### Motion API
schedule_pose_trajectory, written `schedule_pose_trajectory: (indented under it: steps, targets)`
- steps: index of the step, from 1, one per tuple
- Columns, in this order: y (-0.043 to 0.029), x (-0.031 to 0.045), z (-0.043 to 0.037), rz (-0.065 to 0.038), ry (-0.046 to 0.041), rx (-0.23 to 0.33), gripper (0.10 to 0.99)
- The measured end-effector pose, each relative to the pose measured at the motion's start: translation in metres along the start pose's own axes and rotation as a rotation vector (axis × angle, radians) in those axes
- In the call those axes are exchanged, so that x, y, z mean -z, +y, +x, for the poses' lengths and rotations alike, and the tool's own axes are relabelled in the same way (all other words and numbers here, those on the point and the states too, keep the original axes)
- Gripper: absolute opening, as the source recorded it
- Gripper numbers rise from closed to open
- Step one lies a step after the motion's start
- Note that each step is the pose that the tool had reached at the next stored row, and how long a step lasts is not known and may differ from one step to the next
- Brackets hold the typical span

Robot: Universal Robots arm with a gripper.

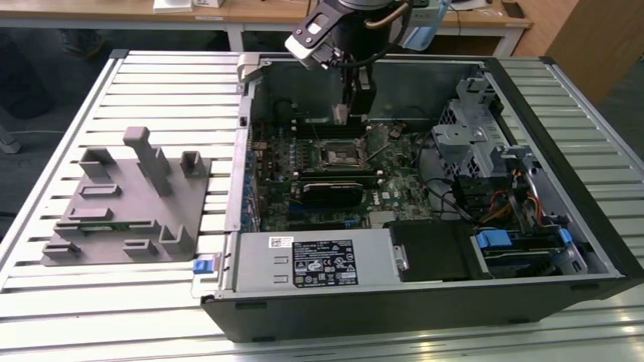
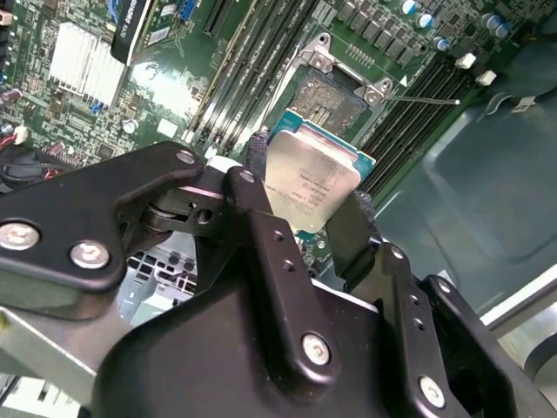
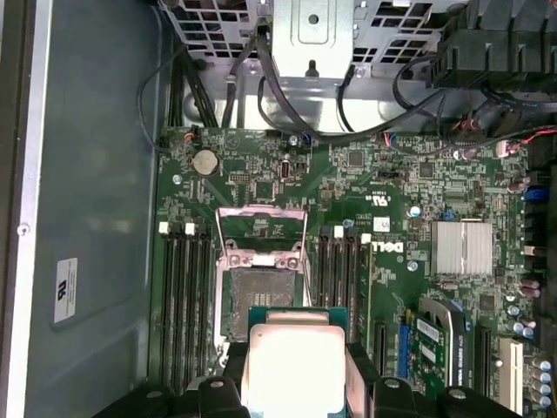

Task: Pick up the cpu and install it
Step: 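Place the cpu into insertion slot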

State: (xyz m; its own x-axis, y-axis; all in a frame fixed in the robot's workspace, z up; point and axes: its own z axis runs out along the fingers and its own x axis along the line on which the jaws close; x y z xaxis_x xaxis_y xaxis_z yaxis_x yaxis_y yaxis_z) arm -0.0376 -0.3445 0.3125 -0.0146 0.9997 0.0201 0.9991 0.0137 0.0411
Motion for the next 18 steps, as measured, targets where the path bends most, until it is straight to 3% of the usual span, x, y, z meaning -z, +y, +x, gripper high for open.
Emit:
schedule_pose_trajectory:
  steps: [4,8,18]
  targets:
    - [0.001,-0.0034,0.0008,0.0,-0.0002,0.0,0.525]
    - [0.0067,-0.0084,0.0046,0.0,0.0,0.001,0.525]
    - [0.0066,-0.0268,0.014,0.0,-0.0029,0.02,0.525]
